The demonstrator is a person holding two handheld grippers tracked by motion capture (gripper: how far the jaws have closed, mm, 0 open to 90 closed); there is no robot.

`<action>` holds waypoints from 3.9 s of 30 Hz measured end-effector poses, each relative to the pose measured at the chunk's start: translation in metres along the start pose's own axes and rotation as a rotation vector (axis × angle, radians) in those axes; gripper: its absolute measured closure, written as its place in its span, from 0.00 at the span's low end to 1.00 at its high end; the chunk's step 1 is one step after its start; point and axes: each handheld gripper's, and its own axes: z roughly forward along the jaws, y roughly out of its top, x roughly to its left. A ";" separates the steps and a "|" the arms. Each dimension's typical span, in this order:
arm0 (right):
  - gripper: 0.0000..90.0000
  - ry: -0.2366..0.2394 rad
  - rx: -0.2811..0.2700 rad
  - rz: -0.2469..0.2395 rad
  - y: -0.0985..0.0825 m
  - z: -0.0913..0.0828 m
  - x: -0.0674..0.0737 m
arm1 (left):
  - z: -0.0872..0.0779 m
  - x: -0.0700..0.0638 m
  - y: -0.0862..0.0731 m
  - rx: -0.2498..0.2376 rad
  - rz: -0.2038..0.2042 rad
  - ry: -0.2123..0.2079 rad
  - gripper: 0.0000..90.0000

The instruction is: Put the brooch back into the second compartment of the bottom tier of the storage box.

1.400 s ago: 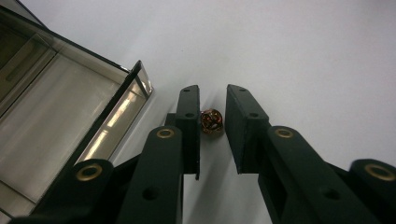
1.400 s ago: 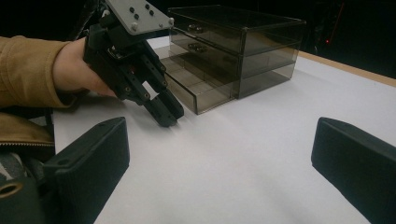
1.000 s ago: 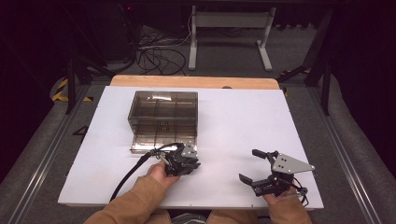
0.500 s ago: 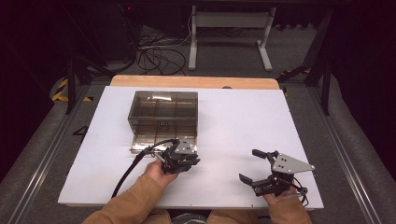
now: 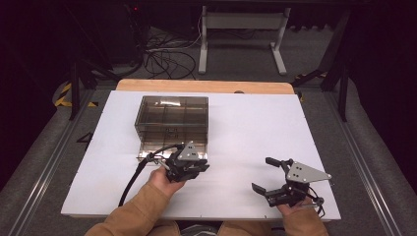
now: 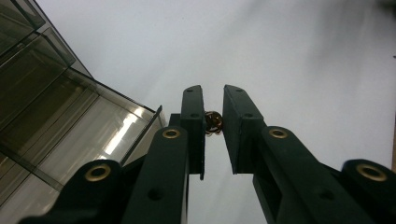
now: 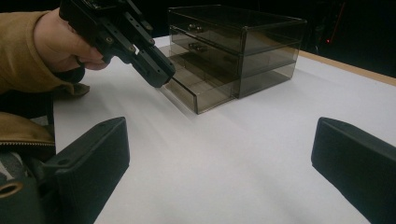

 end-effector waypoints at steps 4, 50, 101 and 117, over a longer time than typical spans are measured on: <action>0.05 0.000 0.001 0.001 0.000 0.000 0.000 | -0.003 0.000 0.000 -0.011 -0.001 -0.003 0.88; 0.05 0.001 0.002 0.003 0.000 0.000 0.000 | -0.047 0.028 0.004 -0.073 -0.023 0.094 0.88; 0.05 0.003 0.005 0.004 -0.001 0.001 0.000 | -0.060 0.075 -0.023 -0.030 -0.111 0.221 0.88; 0.05 0.004 0.006 0.004 0.000 0.000 0.000 | -0.050 0.079 -0.026 0.038 -0.105 0.198 0.88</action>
